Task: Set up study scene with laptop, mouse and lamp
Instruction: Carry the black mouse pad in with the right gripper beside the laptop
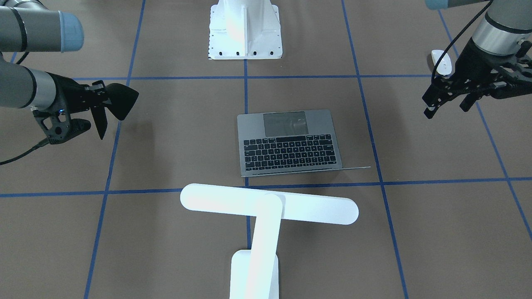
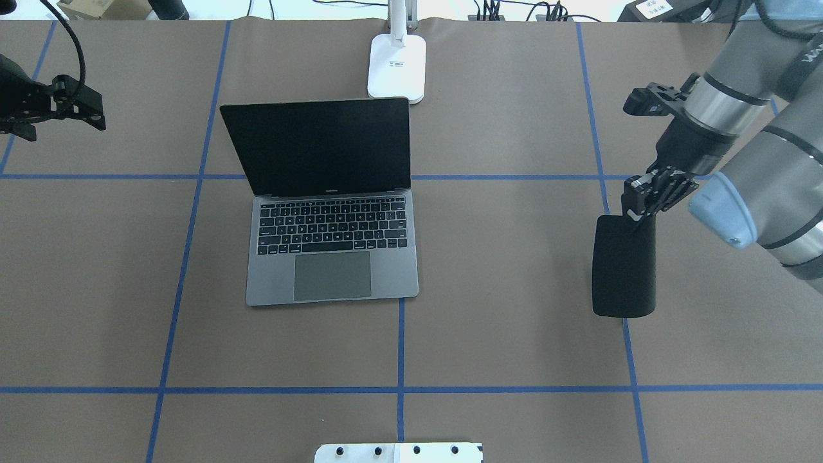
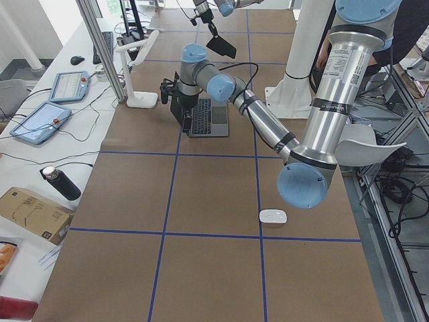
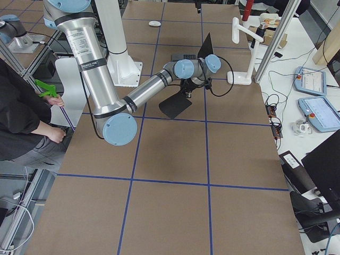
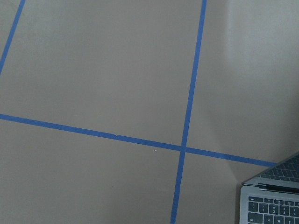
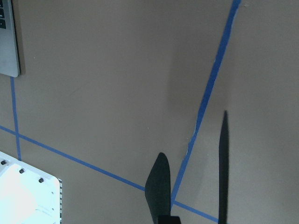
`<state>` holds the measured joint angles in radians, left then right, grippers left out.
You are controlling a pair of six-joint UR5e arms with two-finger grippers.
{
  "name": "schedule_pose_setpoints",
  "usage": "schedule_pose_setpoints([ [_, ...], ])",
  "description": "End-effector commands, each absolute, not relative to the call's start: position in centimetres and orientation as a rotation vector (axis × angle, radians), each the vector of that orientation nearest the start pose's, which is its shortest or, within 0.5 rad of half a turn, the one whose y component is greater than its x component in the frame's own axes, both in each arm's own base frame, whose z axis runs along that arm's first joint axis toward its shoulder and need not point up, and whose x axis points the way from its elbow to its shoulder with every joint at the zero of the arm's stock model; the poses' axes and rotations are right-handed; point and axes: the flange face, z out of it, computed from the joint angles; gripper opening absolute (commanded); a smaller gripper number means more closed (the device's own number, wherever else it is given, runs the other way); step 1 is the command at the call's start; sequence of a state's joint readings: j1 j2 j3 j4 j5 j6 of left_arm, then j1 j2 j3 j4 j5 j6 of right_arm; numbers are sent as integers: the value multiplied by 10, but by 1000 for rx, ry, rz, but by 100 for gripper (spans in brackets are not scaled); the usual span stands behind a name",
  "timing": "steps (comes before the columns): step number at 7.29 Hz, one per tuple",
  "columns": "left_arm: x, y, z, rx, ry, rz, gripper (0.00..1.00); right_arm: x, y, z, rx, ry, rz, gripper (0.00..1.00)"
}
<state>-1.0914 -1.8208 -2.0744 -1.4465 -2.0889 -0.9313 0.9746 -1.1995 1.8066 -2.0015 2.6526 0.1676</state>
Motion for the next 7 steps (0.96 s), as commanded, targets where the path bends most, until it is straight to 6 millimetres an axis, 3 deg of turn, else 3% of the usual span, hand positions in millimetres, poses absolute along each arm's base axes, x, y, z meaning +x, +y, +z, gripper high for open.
schedule_pose_setpoints([
  [1, 161, -507, 321, 144, 775, -280, 100, -340, -523, 368, -240, -1094, -481, 0],
  [2, 161, -506, 320, 145, 776, -280, 100, -350, -524, 372, -237, -1099, -491, 0],
  [4, 161, -506, 321, 142, 774, -281, 100, -378, -537, 347, -242, -1104, -493, 0],
  [6, 161, -510, 327, 133, 765, -287, 100, -401, -546, 333, -214, -1131, -496, 0],
  [7, 161, -512, 329, 141, 753, -293, 100, -423, -553, 328, -208, -1146, -484, 0],
])
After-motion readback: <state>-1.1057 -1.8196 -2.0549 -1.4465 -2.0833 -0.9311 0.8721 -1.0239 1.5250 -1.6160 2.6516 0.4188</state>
